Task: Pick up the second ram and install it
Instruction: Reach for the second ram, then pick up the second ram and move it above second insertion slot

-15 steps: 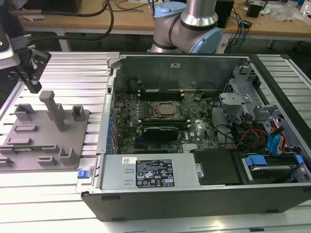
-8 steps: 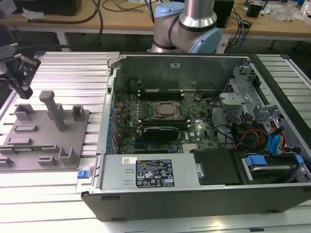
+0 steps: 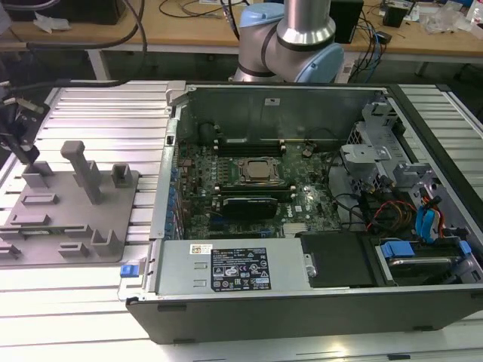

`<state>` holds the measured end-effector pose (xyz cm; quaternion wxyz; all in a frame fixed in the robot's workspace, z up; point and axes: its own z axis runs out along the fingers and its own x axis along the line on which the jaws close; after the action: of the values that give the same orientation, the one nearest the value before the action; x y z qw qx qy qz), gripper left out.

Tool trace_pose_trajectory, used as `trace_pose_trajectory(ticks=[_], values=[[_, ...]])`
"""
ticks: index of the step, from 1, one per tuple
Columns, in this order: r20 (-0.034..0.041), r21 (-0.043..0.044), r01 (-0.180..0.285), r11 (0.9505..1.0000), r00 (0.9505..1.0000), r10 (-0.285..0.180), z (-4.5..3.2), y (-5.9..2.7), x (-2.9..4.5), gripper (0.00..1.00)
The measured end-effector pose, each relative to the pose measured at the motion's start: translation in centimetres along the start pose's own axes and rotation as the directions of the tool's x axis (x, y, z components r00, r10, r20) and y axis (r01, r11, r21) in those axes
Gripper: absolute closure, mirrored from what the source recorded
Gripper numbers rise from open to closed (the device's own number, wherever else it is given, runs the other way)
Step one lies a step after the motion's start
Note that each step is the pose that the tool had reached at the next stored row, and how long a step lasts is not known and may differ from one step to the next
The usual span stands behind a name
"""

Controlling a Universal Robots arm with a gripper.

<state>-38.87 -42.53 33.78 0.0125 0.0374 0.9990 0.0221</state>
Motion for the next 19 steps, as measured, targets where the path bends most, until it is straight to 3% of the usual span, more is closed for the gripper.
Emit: trace_pose_trajectory(ticks=[4, 10, 19], values=[[0.0, 0.0, 0.0, 1.0, 1.0, 0.0, 0.95, -1.23, 0.95, 0.92], [0.0, 0.0, 0.0, 1.0, 1.0, 0.0, 1.79, -2.11, 1.99, 0.92], [0.0, 0.0, 0.0, 1.0, 1.0, 0.0, 1.9, -2.18, 2.06, 0.92]])
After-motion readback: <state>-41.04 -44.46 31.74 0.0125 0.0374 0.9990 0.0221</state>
